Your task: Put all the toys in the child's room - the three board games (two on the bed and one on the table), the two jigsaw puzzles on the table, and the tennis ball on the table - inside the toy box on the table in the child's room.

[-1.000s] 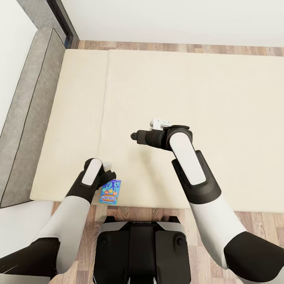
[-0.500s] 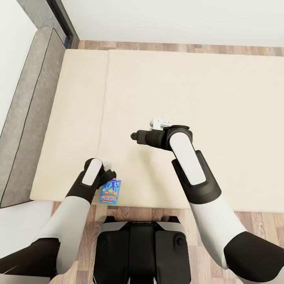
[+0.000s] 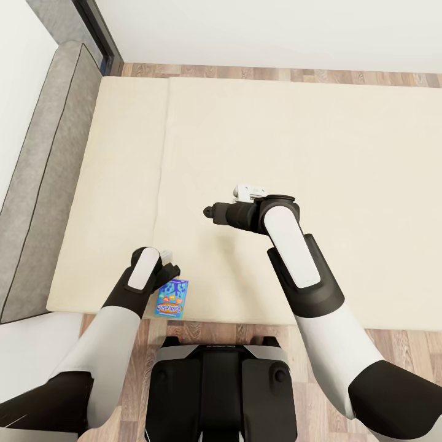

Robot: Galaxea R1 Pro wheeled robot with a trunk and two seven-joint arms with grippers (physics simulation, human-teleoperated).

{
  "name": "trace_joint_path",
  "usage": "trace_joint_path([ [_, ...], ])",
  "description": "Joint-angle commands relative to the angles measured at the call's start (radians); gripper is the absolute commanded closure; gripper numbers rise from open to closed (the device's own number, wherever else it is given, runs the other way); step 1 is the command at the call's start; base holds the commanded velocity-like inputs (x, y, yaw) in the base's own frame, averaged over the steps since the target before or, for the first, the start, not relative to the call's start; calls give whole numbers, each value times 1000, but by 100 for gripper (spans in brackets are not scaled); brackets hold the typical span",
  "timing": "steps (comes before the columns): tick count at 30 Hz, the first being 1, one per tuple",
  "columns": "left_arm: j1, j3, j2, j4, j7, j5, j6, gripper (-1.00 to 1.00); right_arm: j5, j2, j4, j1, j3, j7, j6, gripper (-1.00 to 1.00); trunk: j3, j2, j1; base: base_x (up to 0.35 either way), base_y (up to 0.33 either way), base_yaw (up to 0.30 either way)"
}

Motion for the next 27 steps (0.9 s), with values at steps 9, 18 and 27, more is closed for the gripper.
trace_joint_path([
  [9, 16, 1, 0, -2, -2, 8, 0, -100, -8, 0, -1, -1, 0, -11, 4, -100, -1, -2, 1, 0, 0, 0],
  [18, 18, 1, 1, -2, -20, 8, 1, -100, -8, 0, -2, -1, 0, -10, 4, -100, -1, -2, 1, 0, 0, 0],
  [27, 21, -8, 0, -2, -21, 7, 1, -100, -8, 0, -2, -1, 0, -11, 4, -100, -1, -2, 1, 0, 0, 0],
])
